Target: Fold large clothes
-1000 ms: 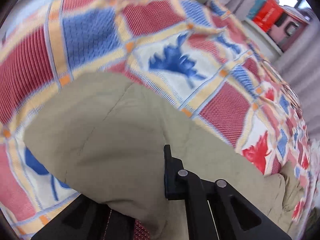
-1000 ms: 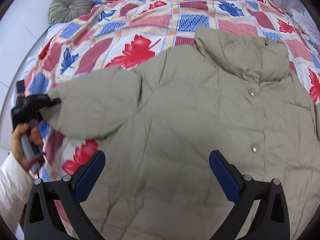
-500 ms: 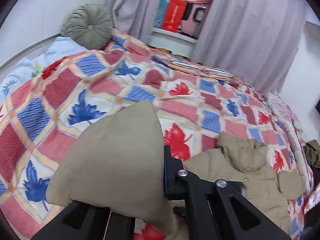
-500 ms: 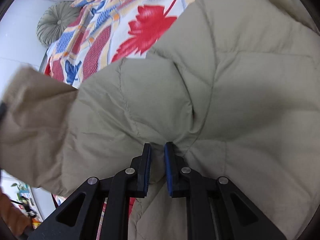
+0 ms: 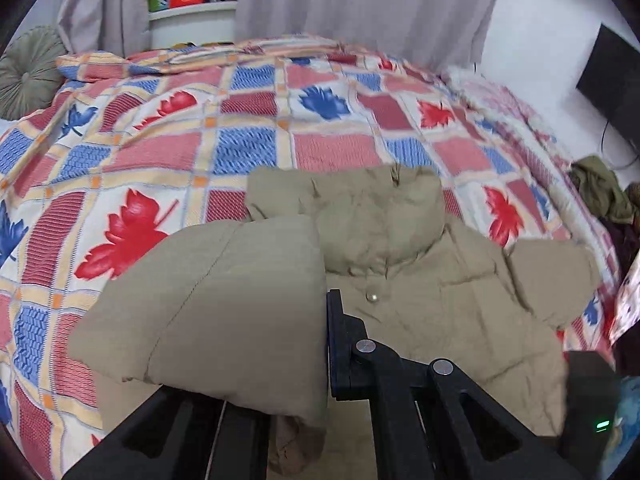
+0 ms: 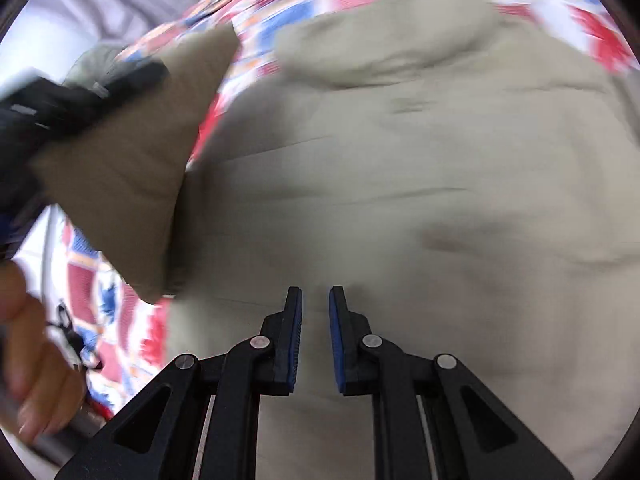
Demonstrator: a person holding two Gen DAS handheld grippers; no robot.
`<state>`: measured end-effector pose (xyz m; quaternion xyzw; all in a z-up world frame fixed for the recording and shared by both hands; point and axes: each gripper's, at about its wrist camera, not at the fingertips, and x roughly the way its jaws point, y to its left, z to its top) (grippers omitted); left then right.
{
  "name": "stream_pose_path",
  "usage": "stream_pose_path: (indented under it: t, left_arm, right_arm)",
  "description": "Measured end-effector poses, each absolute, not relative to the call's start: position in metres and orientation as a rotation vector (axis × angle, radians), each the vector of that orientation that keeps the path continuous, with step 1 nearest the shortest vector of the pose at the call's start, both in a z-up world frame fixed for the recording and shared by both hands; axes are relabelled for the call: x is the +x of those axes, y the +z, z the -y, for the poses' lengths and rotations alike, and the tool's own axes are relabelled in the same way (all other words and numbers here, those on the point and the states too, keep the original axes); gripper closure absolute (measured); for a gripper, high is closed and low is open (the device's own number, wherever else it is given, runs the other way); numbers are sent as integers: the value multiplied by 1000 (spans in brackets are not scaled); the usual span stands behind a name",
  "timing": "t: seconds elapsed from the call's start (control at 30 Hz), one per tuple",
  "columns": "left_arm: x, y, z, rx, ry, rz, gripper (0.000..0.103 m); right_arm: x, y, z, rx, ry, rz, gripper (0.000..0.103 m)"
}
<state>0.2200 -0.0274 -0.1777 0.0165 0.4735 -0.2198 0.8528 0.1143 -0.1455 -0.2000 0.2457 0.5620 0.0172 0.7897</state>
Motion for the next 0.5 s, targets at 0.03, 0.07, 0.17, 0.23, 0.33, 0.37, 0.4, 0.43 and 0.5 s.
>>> stream_pose_path:
  t: [0.03,0.07,0.17,0.23,0.33,0.37,0.4,0.43,0.5]
  left_arm:
    - [217,-195,42,88,-448,-1032,96]
    - [215,-211,50,121,-438,-1067,96]
    - [203,-244,67,169,-411,-1142,96]
    - [195,-248,69,195,-389,-1121,95]
    - [191,-243,69,201,-402,-1126,77]
    - [191,-240,66,183,-417,-1130,56]
    - [190,-235,63,161,-423,-1123,13]
    - [187,-225,58,147,-404,-1083,2]
    - [183,-210,51,150,-403,-1041,2]
  right_arm:
    - [105,-200,159,531,8,-1208,88]
    - [97,-201,172,540,-21,-1210,88]
    - [79,-204,200,579,-84,-1229,88]
    - [74,-204,213,588,-100,-1230,88]
    - [72,-208,222,581,-103,-1232,88]
    - [71,-207,226,586,-100,-1232,88]
    - [76,-208,225,589,-98,-1234,88]
    - [82,-207,224,590,-98,-1237,88]
    - [74,-205,231,579,-98,-1236,87]
